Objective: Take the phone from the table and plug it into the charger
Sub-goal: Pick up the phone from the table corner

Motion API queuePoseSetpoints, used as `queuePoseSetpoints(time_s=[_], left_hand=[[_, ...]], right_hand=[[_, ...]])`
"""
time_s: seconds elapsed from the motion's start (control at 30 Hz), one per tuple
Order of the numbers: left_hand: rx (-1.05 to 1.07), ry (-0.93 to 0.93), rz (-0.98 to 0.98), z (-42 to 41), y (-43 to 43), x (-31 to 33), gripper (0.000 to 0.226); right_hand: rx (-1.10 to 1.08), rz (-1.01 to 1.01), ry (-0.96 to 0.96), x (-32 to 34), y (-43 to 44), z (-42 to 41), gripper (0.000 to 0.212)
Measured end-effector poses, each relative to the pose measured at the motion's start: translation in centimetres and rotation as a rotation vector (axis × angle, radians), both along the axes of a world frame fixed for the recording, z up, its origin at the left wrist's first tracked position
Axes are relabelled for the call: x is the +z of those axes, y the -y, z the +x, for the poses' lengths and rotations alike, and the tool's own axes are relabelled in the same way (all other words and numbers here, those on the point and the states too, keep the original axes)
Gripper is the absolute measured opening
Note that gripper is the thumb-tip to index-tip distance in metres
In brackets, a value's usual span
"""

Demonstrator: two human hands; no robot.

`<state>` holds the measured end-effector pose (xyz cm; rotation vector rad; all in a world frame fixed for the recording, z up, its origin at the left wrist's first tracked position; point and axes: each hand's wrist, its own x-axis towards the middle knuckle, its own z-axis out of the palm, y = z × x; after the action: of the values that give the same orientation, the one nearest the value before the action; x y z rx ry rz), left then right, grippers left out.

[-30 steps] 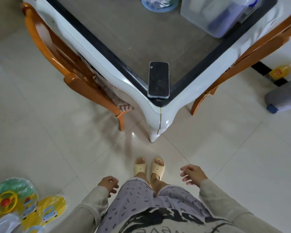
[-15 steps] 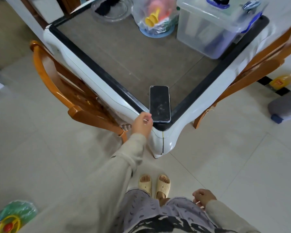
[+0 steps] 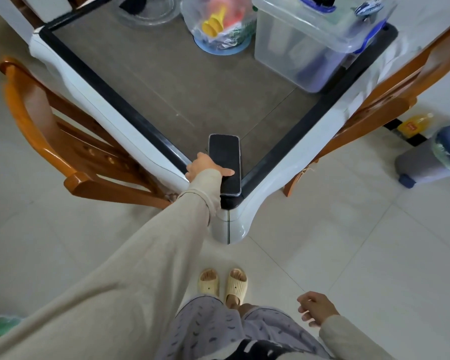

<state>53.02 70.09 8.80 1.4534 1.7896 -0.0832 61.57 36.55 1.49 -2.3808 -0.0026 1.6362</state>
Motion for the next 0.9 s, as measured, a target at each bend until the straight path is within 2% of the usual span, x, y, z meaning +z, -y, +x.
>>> queuePoseSetpoints(time_s=[0.1,0.23,0.5,0.6,0.73,0.9], left_hand=[[0.081,0.195,-0.073,-0.2,-0.3,0.0,0.057],[0.091,0.379,-0.027,-1.5,1.0,0.3,0.031],[0.254,0.617,-0.110,-10.2,8.1,-0.5,0.038],[0.343,0.599,-0.141,-15.4,11.7,-1.8,0.035],[0.449,0.484,-0.184,-20.6,14.6,-3.8,0.023],[0.348,0.259,-0.204,-24.3,14.8,-6.4,0.013]], right_hand=[[0.036,-0.016,-0.014,-0.3,0.0,0.4,0.012],[0.073,-0.024,-0.007,-1.2,-0.7,0.5,0.012],[0.164,0.044,-0.038,-2.1,-3.4,-0.5,0.015],[0.193,0.057,-0.059,-1.8,-3.7,-1.0,0.014],[0.161,0.077,-0.051,-1.3,-3.2,-1.3,0.012],[-0.023,0.131,-0.005,-0.6,-1.0,-2.5,0.011]])
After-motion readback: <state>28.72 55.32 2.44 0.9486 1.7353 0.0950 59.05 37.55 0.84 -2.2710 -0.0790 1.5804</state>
